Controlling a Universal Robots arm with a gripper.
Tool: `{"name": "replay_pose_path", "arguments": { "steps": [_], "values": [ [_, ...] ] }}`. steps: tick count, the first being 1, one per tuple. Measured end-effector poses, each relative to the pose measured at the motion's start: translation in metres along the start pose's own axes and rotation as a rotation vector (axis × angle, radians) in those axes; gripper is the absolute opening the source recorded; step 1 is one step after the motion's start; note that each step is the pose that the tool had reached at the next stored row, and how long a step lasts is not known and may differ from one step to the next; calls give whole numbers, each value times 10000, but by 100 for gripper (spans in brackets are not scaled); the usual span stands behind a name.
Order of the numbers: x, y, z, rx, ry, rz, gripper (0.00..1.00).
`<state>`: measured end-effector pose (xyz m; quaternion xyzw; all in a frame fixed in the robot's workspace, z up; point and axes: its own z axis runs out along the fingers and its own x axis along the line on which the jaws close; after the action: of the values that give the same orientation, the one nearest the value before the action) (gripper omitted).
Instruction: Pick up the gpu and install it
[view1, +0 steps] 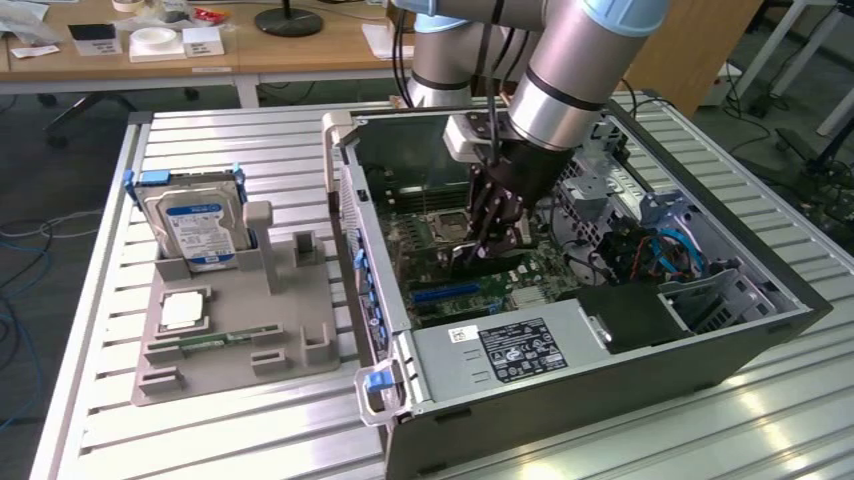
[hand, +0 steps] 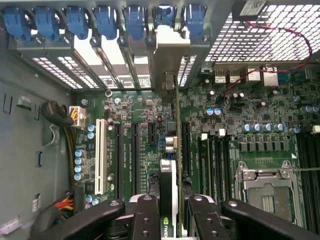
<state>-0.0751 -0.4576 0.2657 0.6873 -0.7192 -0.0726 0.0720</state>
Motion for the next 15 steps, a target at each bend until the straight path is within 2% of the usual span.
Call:
{"name": "replay_pose_path", "arguments": {
  "steps": [15],
  "values": [
    [23, 22, 68, 0, 1, 0, 27]
  ]
}}
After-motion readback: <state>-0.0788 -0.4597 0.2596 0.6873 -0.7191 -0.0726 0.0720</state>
